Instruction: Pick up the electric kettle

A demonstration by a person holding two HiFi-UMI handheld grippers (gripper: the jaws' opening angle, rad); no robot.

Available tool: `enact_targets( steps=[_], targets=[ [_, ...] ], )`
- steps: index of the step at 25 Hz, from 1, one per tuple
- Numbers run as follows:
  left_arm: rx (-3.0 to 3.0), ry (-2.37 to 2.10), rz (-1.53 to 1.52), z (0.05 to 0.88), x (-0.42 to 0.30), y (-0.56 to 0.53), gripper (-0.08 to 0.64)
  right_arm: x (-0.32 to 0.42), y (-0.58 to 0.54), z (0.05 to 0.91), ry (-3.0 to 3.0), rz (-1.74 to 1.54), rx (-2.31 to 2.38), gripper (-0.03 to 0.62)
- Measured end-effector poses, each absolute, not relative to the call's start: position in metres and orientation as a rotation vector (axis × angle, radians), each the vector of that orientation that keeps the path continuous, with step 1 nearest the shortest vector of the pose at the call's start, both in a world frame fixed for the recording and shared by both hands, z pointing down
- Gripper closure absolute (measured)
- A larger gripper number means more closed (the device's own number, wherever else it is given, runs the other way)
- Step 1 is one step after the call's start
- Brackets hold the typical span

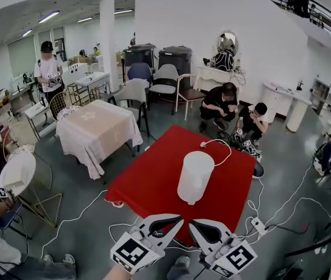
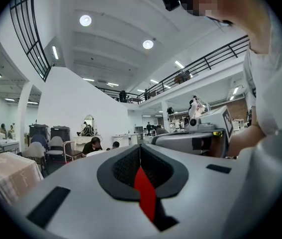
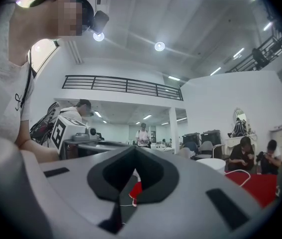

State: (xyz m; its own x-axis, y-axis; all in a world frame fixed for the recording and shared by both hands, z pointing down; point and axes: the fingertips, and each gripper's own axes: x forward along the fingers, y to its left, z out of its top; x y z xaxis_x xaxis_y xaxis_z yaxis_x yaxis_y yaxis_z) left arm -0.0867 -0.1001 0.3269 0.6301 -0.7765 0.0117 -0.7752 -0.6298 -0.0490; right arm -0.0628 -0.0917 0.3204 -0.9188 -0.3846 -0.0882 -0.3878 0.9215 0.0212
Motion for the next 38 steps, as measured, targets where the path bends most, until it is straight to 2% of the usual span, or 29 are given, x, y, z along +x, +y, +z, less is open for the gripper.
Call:
enact_targets(
  steps=[10,24,27,30,38],
  targets=[
    [-2.811,1.304,-0.023,0.341,-0.096,-0.191,0.549,-0.067,-0.17,0.327,3.013,0.061,-0.592,0.584],
    [-2.971,1.073,-0.19,0.42,-0.088,-0.262,0.546,-0.065,-0.237,0.367,3.095,-0.089,-0.643,0.584],
    [-2.995,1.026,-0.2,0.433,-0.088,-0.267,0.529,-0.066,-0.243,0.371,3.108,-0.122,-0.642,0.584],
    [-3.022,0.988,-0.23,0.45,-0.085,-0.272,0.474,-0.063,-0.247,0.379,3.115,-0.133,-0.648,0.584],
    [-3.064,0.881,-0.239,0.471,-0.069,-0.279,0.454,-0.055,-0.249,0.396,3.126,-0.196,-0.659,0.584]
  ],
)
